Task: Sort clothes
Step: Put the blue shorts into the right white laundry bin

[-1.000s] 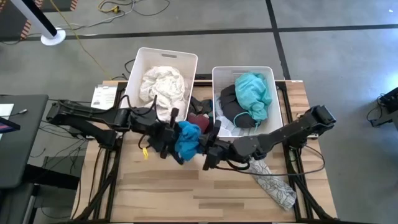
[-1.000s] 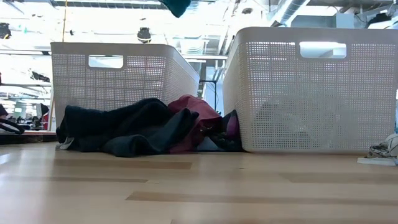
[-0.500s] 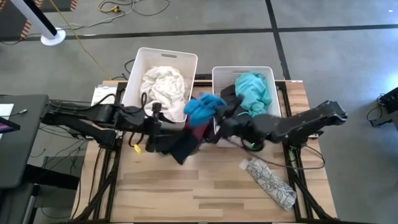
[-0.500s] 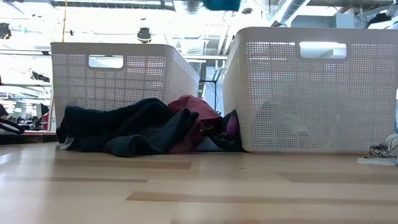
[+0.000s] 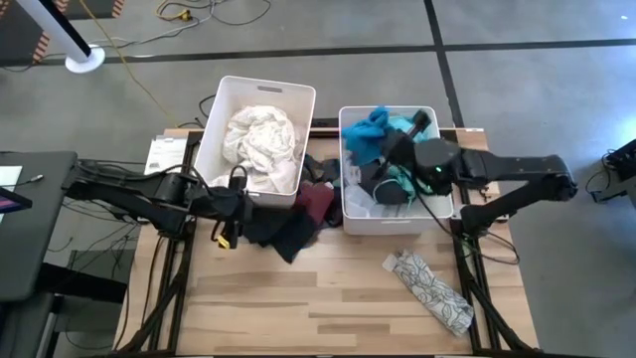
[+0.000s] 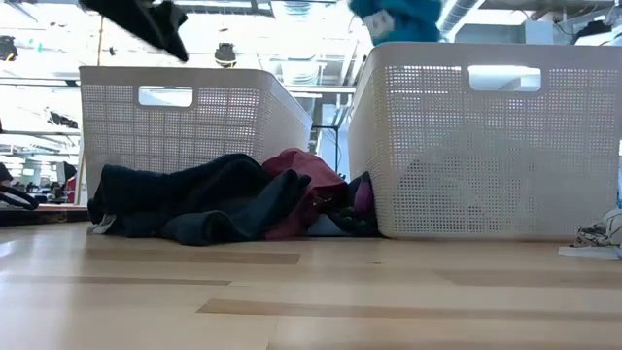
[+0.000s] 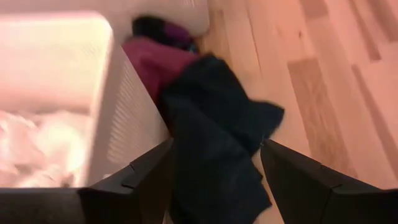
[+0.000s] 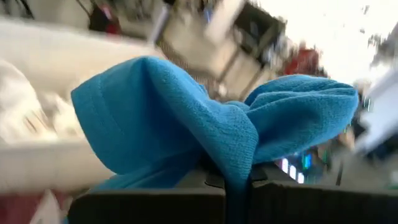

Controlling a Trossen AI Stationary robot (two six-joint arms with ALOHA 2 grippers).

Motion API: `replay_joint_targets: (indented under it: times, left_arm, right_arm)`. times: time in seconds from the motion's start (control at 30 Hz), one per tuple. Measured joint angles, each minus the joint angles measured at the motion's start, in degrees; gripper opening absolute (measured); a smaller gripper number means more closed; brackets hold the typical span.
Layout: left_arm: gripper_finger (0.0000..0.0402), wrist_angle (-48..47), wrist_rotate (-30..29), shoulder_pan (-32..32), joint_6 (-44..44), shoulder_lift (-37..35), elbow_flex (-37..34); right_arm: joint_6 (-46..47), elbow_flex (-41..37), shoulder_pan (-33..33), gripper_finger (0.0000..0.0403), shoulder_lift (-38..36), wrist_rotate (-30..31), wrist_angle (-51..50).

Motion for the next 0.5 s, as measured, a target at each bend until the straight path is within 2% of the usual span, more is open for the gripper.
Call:
replay_joint_targets:
  times: [0.23, 0.5]
  left_arm:
    - [0.0232, 6.6, 0.9, 0.0, -3.2, -1.1, -9.3]
    - [0.0232, 16.9, 0.3, -1.1, -3.5, -1.2, -14.9]
  right_arm:
    - [18.3, -0.1, -9.8, 0.0012, 0.1, -10.5, -18.5]
    - [24.1, -0.1, -16.4, 0.0022, 4.7, -23.7, -25.9]
